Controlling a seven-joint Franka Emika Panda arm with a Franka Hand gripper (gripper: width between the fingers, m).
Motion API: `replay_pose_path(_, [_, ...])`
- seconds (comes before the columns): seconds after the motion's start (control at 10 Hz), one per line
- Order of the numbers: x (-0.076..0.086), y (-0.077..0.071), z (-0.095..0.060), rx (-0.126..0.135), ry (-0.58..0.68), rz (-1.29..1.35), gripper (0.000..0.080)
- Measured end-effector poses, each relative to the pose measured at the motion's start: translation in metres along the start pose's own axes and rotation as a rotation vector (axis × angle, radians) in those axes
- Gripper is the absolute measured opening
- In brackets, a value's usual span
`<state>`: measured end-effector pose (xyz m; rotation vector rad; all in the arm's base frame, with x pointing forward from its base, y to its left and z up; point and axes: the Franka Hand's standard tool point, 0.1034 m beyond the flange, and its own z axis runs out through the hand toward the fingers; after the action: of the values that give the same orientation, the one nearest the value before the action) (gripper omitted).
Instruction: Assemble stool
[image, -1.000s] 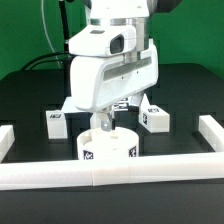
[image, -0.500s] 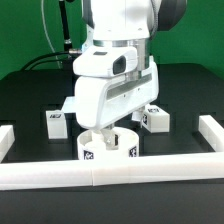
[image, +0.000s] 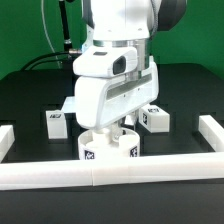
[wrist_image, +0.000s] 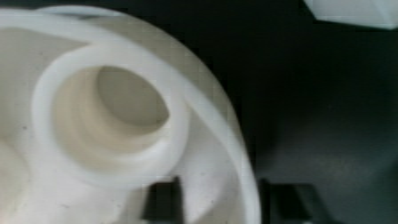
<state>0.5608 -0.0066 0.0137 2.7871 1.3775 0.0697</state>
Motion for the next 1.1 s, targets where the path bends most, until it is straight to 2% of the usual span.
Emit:
replay_pose_path(0.1, [0.0, 0.0, 0.0, 0.0, 0.0, 0.0, 0.0053])
replay_pose_path(0.3, [0.0, 0.0, 0.0, 0.0, 0.0, 0.0, 0.0027])
replay_pose_path(0.8, [0.002, -0.001, 0.0, 0.0, 0.0, -0.007, 0.0027])
replay_pose_path(1.0, [0.026, -0.011, -0.006, 0.01, 0.005, -0.121, 0.0028])
replay_pose_path(1.1, [0.033, -0.013, -0.008, 0.01, 0.013, -0.172, 0.0028])
